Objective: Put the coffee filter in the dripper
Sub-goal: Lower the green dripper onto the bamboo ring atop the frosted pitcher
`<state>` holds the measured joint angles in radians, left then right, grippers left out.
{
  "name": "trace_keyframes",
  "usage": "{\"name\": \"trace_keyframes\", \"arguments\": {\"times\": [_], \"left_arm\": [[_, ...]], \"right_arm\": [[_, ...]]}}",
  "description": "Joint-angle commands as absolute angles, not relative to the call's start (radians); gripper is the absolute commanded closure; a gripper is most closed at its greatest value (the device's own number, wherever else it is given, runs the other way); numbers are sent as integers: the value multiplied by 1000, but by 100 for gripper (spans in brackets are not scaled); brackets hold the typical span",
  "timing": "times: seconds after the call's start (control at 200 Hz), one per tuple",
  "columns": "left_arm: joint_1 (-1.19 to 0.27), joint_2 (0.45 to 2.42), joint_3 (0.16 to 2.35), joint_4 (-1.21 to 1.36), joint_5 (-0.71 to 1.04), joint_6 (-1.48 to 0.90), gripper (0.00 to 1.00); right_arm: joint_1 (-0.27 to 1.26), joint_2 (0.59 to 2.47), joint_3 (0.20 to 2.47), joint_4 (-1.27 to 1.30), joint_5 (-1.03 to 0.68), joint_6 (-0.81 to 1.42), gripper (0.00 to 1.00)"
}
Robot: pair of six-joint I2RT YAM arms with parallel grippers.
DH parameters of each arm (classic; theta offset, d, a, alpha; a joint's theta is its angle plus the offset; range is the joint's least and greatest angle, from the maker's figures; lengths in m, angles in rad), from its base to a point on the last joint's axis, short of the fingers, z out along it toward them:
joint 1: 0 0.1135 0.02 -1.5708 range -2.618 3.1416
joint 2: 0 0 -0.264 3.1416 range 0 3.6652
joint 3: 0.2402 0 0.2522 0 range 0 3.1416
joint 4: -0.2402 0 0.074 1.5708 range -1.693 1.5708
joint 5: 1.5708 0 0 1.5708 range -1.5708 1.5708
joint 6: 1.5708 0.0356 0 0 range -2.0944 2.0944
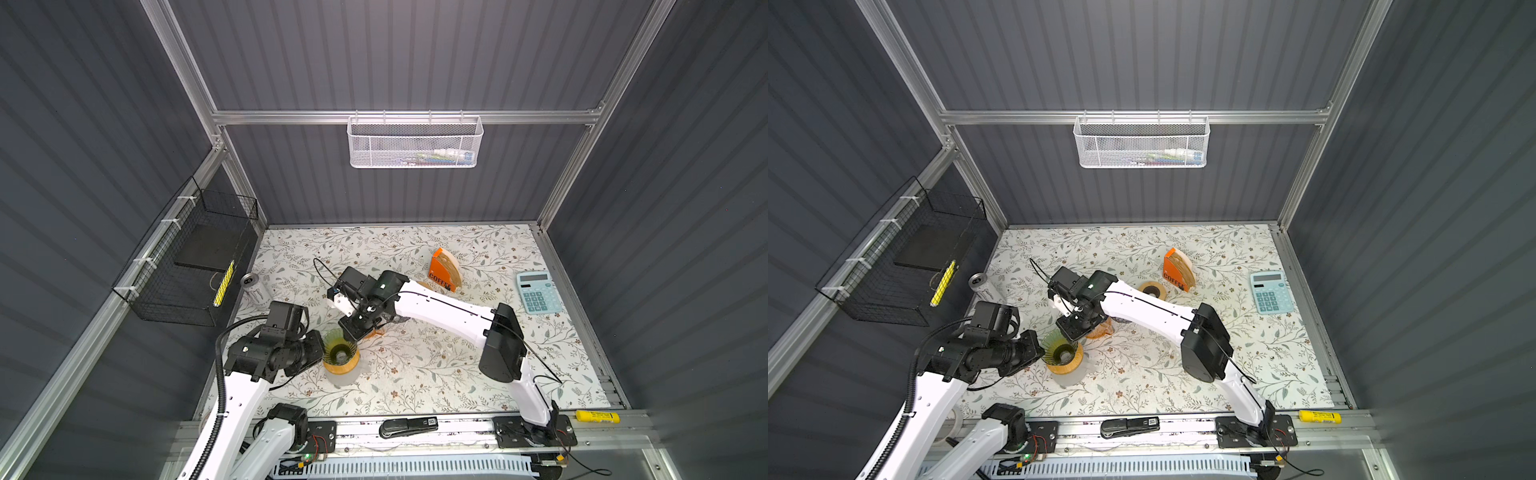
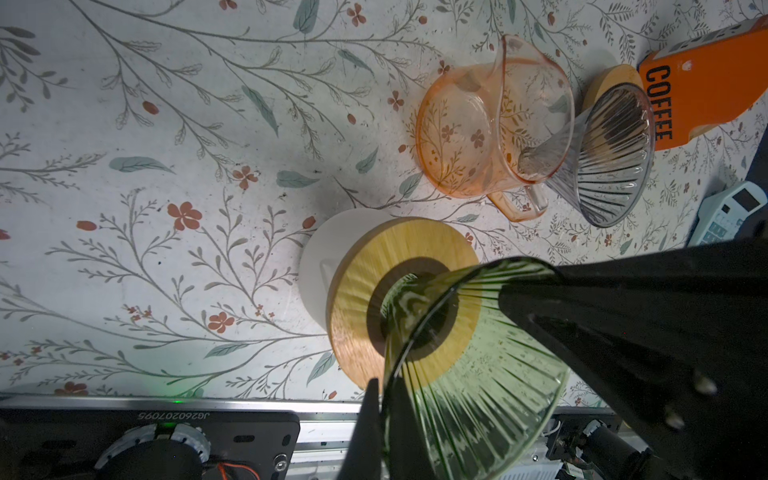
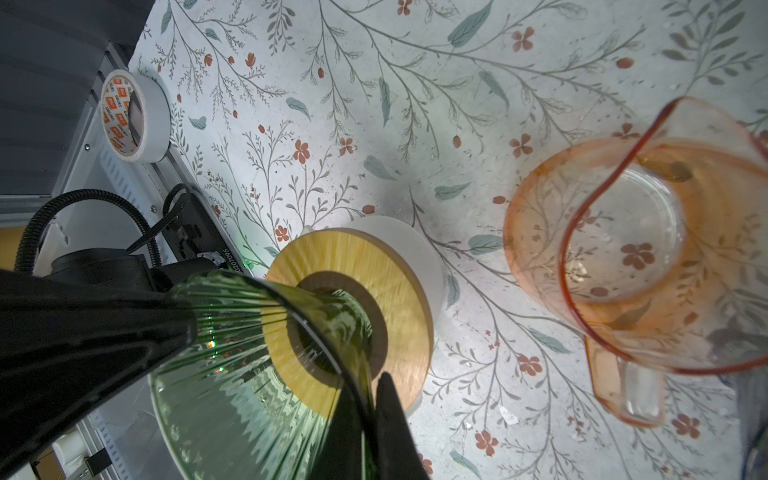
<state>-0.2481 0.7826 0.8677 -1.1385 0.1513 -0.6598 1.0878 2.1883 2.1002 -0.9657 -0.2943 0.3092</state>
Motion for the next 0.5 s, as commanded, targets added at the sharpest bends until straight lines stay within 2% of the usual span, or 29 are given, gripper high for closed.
{"name": "trace_keyframes", "arguments": {"times": [0.0,0.495], "left_arm": [[-250,778,838,-1190,126,-660,100],[-250,752,765,-1178,144,-680,100]], "right_arm": [[1092,2202,2089,-976,-275,313,100],[1097,2201,1995,-929,-255,328,100]]}}
